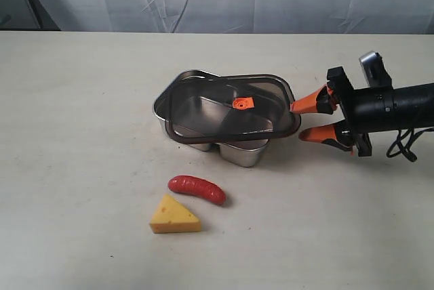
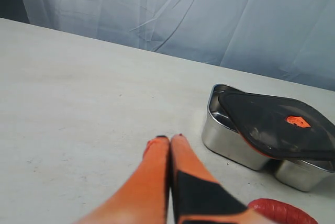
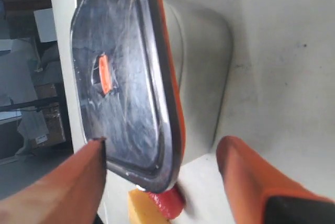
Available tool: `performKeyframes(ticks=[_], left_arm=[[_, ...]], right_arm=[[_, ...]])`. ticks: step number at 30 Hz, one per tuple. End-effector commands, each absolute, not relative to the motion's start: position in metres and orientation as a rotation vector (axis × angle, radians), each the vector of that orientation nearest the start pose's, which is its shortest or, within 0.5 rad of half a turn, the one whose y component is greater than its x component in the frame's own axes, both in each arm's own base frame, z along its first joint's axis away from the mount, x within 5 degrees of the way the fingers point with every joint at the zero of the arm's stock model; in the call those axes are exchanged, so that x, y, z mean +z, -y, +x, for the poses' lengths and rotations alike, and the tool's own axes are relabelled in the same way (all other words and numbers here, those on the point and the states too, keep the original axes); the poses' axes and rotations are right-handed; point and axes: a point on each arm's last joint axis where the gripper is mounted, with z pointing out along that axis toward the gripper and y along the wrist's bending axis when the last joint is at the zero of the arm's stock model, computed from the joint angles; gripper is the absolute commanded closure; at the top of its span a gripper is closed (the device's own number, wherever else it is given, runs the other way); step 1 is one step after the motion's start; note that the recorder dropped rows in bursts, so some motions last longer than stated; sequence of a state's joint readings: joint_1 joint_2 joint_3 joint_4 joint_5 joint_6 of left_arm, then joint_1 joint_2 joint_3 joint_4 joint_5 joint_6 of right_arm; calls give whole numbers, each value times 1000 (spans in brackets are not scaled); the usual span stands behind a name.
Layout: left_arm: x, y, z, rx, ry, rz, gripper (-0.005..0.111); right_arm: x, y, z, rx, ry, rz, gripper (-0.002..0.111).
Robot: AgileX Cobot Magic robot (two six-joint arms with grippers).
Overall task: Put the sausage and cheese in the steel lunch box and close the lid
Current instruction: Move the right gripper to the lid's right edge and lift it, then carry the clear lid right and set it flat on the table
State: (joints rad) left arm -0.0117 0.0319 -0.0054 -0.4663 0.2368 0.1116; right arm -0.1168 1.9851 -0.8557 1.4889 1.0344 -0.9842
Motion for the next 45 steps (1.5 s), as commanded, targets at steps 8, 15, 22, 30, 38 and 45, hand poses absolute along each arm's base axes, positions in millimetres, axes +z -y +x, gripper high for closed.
performKeyframes(ticks=[8, 15, 22, 30, 38, 45], left_arm=[[192, 10, 57, -351, -1727, -205, 107], [192, 10, 57, -351, -1727, -205, 107], [192, 10, 57, -351, -1727, -205, 107], [192, 10, 57, -351, -1727, -205, 107], [192, 10, 57, -351, -1727, -205, 107], [192, 10, 57, -351, -1727, -205, 107]], right_arm=[[116, -57, 327, 1433, -2491, 441, 67], [117, -68, 326, 1409, -2471, 262, 106], [128, -74, 322, 1578, -2397, 188, 109], [163, -78, 321, 1679, -2206, 64, 109], [205, -77, 315, 1592, -2066, -92, 109], [271, -61, 285, 900, -2060, -433, 109]])
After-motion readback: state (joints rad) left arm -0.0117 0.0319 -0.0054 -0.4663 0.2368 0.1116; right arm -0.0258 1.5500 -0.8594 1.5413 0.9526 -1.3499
